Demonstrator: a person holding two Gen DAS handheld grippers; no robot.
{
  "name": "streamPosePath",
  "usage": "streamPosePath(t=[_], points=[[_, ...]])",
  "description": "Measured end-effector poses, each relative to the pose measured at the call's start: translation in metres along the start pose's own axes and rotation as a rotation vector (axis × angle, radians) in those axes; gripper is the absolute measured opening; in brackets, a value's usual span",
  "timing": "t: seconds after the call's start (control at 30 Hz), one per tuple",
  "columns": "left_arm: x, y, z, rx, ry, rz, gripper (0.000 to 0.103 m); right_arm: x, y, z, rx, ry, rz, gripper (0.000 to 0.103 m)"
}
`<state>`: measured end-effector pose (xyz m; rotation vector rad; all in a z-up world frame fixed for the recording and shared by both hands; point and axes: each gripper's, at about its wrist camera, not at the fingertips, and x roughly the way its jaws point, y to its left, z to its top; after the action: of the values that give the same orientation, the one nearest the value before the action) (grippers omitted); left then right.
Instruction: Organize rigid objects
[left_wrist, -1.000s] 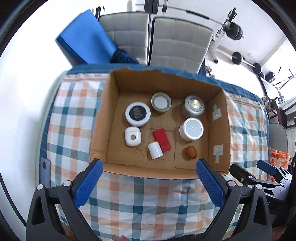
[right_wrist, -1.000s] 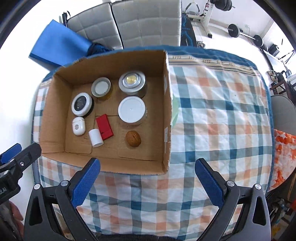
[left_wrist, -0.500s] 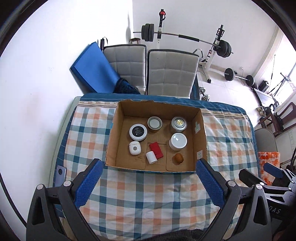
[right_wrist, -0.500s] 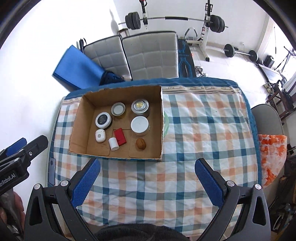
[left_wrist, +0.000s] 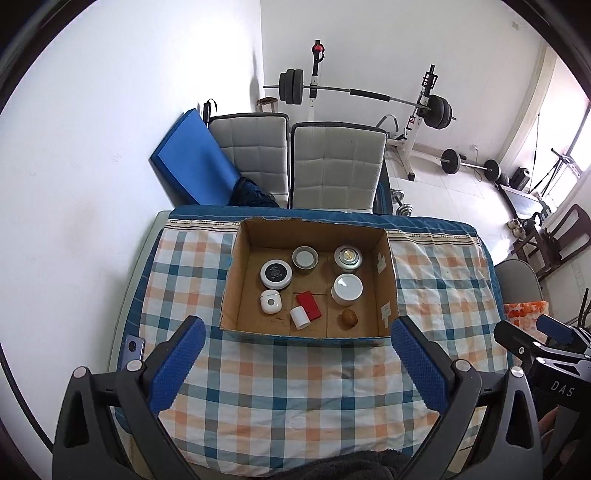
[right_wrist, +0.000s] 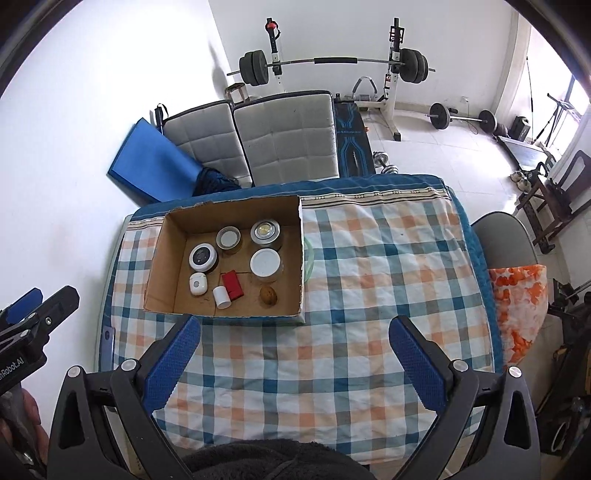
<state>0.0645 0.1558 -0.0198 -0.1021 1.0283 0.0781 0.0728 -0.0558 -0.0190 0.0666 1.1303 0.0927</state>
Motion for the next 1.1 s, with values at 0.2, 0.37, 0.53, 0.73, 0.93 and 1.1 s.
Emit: streamPosePath(t=[0.2, 0.37, 0.53, 0.73, 0.93, 1.1], points=[[-0.005, 0.002, -0.003, -0.013, -0.001, 0.002, 0.103, -0.010, 0.005, 0.000, -0.018, -0.018, -0.016, 0.103], [-0.009, 0.002, -0.006, -0.015, -0.006, 0.014, 0.103, -0.016, 0.010, 0.002, -0.028, -0.030, -0.023, 0.103], [-0.013, 0.001, -0.008, -0.016, -0.014, 0.017, 0.103, -0.022, 0.014, 0.003, -0.039, -0.048, -0.039, 0.103], [-0.015, -0.001, -0.007, -0.012, -0.021, 0.020, 0.103, -0.026, 0.018, 0.002, -0.051, -0.064, -0.057, 0.103], [-0.016, -0.004, -0.003, -0.010, -0.018, 0.020, 0.103, -0.027, 0.021, 0.002, -0.052, -0.059, -0.058, 0.103], [-0.017, -0.005, -0.001, -0.013, -0.023, 0.020, 0.103, -0.031, 0.018, 0.002, -0.039, -0.075, -0.067, 0.103]])
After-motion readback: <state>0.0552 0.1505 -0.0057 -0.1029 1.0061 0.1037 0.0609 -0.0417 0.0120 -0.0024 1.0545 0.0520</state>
